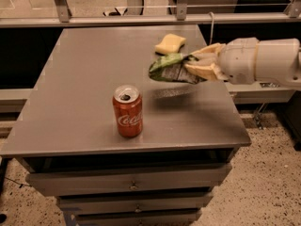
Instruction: Move green jalapeno chip bag near coke can
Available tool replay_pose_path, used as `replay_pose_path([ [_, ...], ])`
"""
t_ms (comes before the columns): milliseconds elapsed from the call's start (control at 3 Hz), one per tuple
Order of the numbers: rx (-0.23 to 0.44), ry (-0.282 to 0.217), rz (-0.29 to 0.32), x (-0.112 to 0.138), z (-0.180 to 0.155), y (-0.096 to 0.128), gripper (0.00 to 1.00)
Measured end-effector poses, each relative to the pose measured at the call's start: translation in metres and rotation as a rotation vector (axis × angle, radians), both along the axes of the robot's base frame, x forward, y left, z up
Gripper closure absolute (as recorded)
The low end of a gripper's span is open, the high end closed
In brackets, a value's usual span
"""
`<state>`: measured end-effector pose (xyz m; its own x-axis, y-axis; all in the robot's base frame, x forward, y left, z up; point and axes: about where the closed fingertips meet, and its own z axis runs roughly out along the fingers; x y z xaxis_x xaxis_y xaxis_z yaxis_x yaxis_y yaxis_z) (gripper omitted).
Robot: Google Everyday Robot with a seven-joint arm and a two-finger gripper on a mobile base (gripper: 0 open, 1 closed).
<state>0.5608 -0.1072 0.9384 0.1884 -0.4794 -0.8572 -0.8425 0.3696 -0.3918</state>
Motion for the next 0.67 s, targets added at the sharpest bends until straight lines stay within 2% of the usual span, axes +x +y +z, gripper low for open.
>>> replay_pose_path([
  [667,-0.022,0.026,0.023,-0.062,-0.022,-0.041,1.0],
])
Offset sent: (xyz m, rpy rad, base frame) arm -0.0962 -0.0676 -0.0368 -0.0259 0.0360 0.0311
